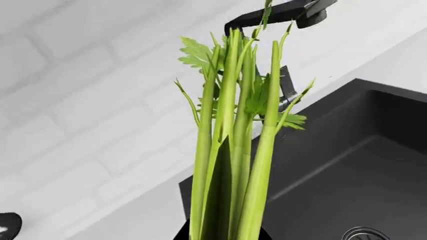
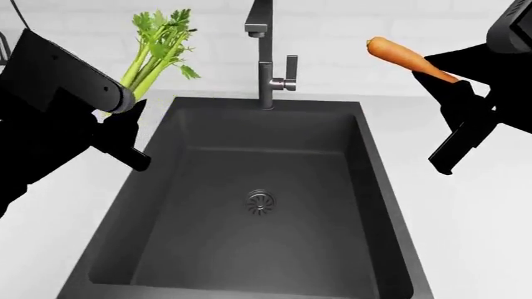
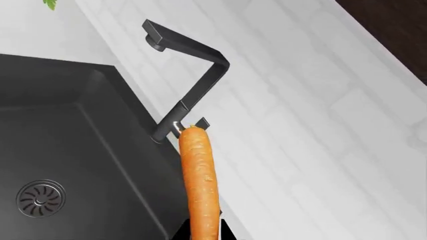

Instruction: Pick the celery, carrot from the counter and place them in the cabinet. Then close the cabinet.

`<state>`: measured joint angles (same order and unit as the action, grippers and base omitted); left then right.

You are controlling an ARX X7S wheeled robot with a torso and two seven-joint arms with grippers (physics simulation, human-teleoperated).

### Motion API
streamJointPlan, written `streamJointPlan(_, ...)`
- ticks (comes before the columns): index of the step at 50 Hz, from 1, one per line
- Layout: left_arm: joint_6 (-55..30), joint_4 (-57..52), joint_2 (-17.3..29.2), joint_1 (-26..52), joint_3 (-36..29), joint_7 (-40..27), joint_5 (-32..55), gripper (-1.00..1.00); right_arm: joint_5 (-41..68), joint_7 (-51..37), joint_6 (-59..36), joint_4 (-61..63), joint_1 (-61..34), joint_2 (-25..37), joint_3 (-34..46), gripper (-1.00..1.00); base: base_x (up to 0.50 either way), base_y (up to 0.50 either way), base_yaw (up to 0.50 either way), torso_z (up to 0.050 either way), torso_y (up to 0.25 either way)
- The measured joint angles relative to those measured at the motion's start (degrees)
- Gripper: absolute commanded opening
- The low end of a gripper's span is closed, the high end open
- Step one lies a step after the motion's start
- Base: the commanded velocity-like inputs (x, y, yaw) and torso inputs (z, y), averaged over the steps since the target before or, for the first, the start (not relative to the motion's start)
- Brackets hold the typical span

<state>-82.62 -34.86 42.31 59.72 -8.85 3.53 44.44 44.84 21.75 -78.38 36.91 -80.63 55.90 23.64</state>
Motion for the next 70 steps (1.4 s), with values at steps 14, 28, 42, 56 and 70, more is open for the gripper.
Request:
streamJointPlan(14,1.8,-7.5,2.3,0.3,1.5,0.0,2.6,-1.0,0.4,-0.5,0.4,-0.2,0.4,0.3,-0.3,-1.0,0.0,0.0,0.0,0.0,0.001)
streamJointPlan(28,3.0,-13.0,3.3,3.2,2.3,-1.4,3.3,-1.0,0.7,-1.0,0.9,-0.4,0.6,0.3,-0.1,-1.0,0.0,0.0,0.0,0.001,0.0)
streamJointPlan(42,-2.5,-15.6,1.2,13.1,0.1,-4.7,5.8,-1.0,1.2,-1.3,0.9,-0.6,0.3,0.3,0.0,-1.0,0.0,0.0,0.0,0.0,0.001)
streamJointPlan(56,-5.0,-16.0,-0.3,21.4,-0.3,-6.8,10.3,-1.0,1.6,-1.6,0.9,-0.7,-0.2,0.2,0.2,-1.0,0.0,0.0,0.0,0.0,0.001)
streamJointPlan(70,-5.5,-13.8,-1.3,29.3,-1.5,-9.5,15.3,-1.0,2.0,-2.0,1.0,-0.6,-0.2,0.1,0.4,-1.0,0.0,0.0,0.0,0.001,0.0)
